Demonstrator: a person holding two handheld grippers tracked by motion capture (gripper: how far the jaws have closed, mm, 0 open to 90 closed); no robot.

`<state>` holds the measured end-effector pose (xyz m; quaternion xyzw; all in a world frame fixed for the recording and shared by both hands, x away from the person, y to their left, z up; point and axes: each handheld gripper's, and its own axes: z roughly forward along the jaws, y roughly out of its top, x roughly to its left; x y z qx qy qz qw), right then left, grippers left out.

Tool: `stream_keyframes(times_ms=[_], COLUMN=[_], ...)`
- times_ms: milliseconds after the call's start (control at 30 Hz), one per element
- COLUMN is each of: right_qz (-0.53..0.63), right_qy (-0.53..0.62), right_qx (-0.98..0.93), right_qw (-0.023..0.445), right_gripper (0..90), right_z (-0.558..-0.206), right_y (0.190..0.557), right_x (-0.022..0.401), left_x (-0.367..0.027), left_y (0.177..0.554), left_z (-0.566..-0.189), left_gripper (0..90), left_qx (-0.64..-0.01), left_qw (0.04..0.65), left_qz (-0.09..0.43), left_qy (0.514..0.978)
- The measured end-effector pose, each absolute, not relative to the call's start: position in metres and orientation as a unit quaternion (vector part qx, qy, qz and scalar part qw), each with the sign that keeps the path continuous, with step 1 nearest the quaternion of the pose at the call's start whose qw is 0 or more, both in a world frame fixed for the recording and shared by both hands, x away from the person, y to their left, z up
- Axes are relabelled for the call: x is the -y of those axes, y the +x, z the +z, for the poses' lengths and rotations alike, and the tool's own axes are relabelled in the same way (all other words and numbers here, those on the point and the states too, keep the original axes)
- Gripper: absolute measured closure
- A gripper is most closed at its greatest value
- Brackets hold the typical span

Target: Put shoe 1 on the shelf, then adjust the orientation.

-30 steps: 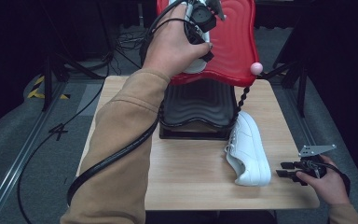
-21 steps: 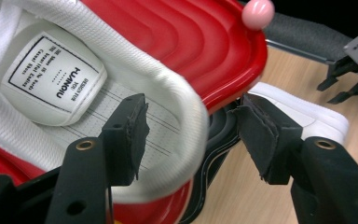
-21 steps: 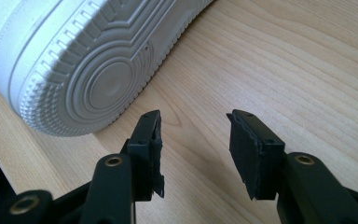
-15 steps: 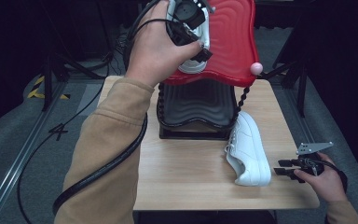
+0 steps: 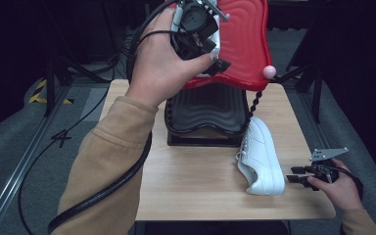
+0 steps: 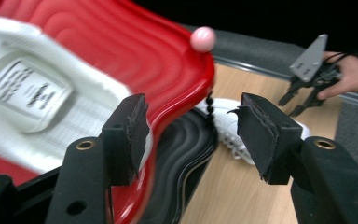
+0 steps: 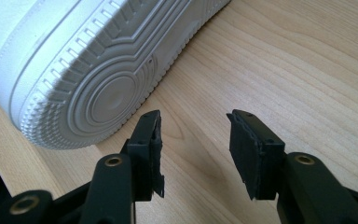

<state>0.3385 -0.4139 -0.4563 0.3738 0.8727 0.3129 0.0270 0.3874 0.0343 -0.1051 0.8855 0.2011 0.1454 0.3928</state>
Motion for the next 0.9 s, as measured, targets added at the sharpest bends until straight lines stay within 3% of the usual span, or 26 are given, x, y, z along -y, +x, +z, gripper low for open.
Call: stream_keyframes(times_ms=[600, 900], right_qz=[0.332, 0.357], right_qy=[0.366, 0.359], right_qx=[-0.869, -0.862], right_qw=[0.031, 0.034], right_gripper=[54.8, 56.4], right_z=[-0.45, -0.444], right_y=[0.338, 0.337], right_x=[0.413, 0.411], left_x=[-0.027, -0.023], left_y=[0.377, 0.379], left_z=[-0.15, -0.189], left_gripper=[40.8, 37.8], left_qx=[-0.106, -0.104], left_qw=[0.509, 0.563], left_qz=[0.086, 0.06], left_qy=[0.85, 0.818])
